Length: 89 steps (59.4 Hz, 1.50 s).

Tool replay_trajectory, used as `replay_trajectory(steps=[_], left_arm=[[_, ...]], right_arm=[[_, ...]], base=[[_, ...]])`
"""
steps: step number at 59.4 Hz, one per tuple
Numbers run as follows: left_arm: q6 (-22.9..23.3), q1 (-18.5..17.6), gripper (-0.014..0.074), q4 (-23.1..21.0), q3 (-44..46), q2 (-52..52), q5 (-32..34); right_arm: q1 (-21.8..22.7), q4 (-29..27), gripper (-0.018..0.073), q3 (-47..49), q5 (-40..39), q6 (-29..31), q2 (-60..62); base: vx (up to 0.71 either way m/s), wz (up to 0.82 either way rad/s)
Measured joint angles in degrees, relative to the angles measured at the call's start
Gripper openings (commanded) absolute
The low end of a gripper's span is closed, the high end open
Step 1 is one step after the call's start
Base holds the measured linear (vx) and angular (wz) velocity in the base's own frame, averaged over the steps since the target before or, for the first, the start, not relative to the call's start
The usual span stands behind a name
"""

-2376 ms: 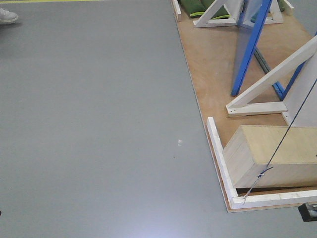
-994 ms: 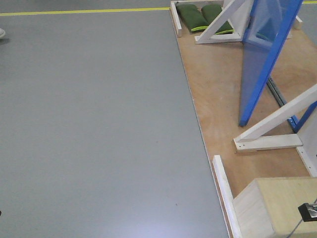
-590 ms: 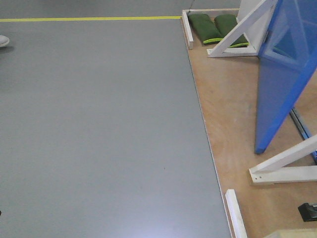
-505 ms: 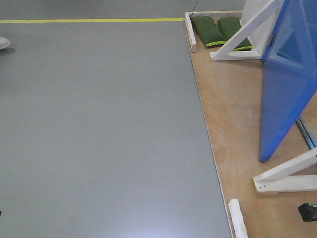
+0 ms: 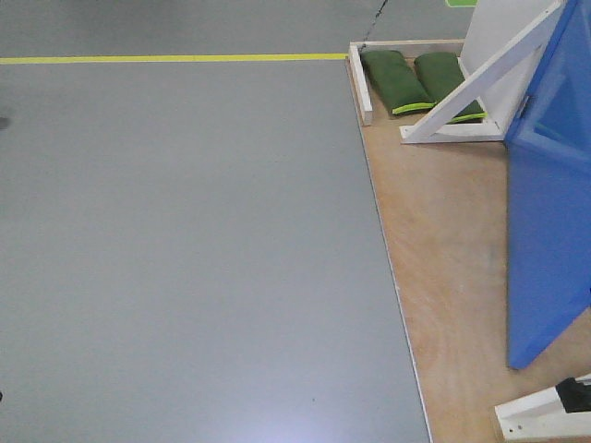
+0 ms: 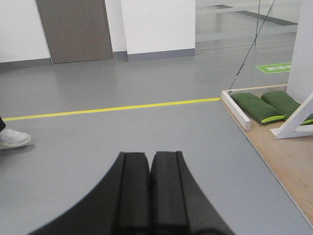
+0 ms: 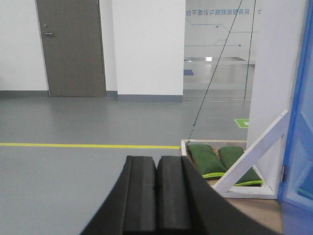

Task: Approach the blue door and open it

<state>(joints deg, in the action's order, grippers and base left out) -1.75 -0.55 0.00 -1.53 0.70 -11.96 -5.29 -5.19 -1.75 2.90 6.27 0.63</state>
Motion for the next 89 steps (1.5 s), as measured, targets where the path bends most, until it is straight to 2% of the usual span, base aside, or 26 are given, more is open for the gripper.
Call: replay_trajectory(steps=[51,89], left_arm=[[0.00,0.00,0.0070,0.00,0.00,0.00,0.00],[0.00,0.00,0.0070,0.00,0.00,0.00,0.00]], right_arm=[[0.00,0.00,-0.0008,0.00,0.00,0.00,0.00],[0.00,0.00,-0.0008,0.00,0.00,0.00,0.00]], base=[[0.38,0.00],[0.06,0.01]])
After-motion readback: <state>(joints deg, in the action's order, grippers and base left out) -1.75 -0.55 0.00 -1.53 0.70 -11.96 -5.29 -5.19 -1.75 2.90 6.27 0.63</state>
